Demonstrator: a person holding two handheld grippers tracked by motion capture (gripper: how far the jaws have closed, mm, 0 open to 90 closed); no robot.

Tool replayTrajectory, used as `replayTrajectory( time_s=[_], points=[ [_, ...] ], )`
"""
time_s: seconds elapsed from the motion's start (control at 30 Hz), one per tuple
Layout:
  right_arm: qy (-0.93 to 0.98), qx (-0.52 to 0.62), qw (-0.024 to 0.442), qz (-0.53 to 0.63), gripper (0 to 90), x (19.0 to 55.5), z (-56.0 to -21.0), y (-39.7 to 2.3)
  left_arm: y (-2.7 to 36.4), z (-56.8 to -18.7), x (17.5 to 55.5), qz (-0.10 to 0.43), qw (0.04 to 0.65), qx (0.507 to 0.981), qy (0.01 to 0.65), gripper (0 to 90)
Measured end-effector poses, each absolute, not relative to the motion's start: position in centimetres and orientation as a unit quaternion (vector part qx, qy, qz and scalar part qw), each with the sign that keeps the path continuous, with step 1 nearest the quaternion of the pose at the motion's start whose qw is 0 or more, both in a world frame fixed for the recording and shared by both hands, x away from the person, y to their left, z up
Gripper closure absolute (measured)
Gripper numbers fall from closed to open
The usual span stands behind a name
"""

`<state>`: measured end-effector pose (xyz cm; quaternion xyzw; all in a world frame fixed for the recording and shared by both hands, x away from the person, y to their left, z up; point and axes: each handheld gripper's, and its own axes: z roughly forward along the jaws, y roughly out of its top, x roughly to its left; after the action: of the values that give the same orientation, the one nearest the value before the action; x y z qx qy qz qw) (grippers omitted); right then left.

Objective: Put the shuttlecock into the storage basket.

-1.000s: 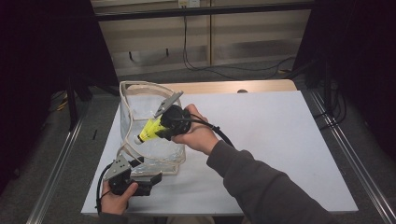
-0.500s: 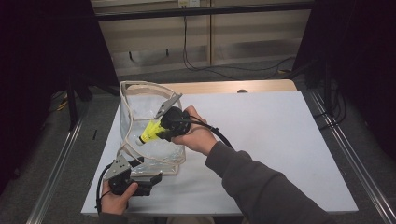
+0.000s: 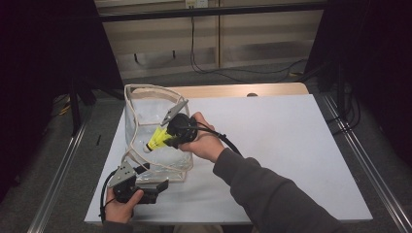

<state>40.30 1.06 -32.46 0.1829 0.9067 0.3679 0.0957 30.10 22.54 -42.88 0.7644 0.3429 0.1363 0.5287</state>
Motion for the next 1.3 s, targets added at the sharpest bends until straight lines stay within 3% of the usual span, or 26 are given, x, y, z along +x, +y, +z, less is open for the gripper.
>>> replayTrajectory(
  time_s=[0.7,1.3],
  points=[
    [0.908,0.167,0.092,0.373,79.2,39.6,-31.8,2.0,22.6,-42.8,30.1,0.135,0.528,0.766,0.342,3.6],
    [0.916,0.17,0.084,0.354,79.0,39.6,-33.5,3.0,22.6,-42.8,30.1,0.135,0.526,0.768,0.34,3.7]
  ],
)
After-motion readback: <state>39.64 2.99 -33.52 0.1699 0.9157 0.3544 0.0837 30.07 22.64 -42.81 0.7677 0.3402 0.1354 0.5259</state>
